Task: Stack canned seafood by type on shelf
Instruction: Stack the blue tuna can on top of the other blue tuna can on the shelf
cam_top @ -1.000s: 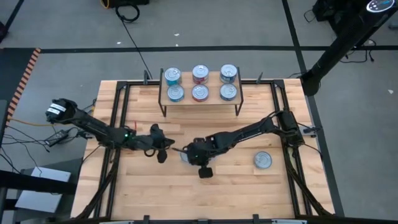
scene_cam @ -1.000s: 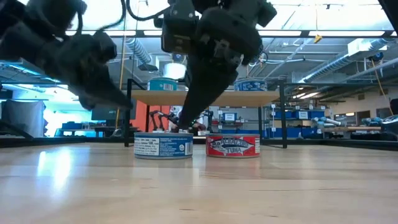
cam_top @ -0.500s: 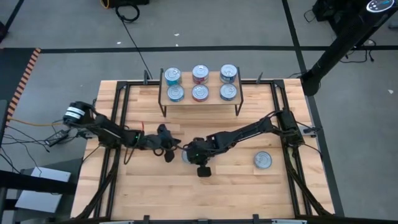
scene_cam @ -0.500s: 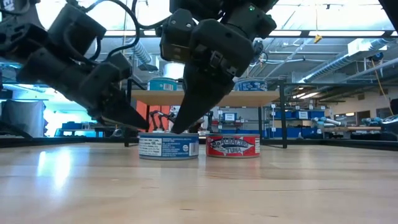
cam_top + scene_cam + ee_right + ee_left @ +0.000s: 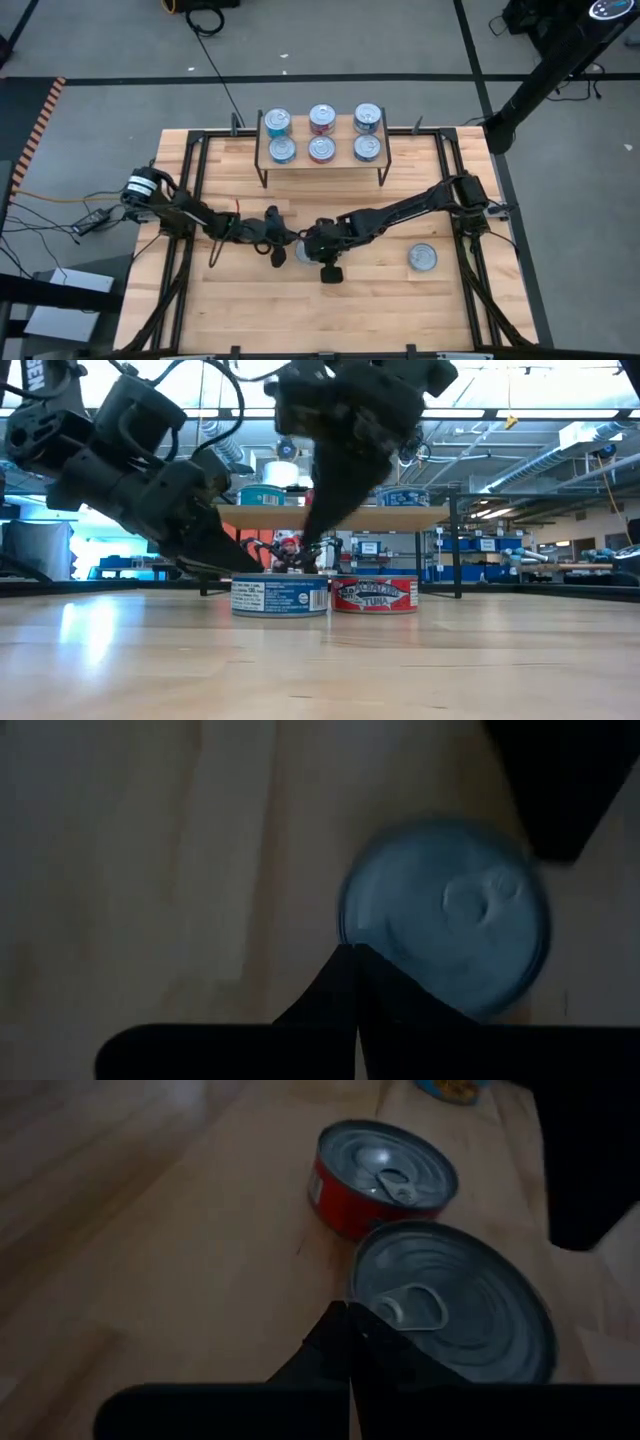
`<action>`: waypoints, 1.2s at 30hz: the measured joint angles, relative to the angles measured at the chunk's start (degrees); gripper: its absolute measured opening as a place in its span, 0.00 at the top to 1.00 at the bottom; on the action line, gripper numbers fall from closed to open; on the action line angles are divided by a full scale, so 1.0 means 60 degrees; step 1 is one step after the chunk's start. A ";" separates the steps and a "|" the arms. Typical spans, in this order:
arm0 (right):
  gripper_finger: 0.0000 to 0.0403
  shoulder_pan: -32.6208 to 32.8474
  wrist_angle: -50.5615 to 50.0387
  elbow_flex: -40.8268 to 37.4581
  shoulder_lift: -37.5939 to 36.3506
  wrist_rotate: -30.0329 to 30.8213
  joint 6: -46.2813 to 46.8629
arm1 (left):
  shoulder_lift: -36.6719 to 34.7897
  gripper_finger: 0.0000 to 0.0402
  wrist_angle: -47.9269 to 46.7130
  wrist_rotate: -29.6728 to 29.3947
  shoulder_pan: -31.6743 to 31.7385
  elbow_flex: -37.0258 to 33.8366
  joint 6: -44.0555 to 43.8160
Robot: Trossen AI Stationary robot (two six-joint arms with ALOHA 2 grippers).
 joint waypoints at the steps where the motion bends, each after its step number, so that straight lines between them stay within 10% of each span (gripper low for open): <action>1: 0.98 0.0007 -0.0190 -0.0043 0.0021 0.0000 -0.0109 | 0.0121 1.00 -0.0011 -0.0026 0.0002 0.0083 0.0000; 36: 0.98 -0.0058 0.1737 -0.1437 -0.0617 -0.0215 0.1326 | 0.1336 1.00 0.0111 0.0225 -0.0007 0.0950 -0.0229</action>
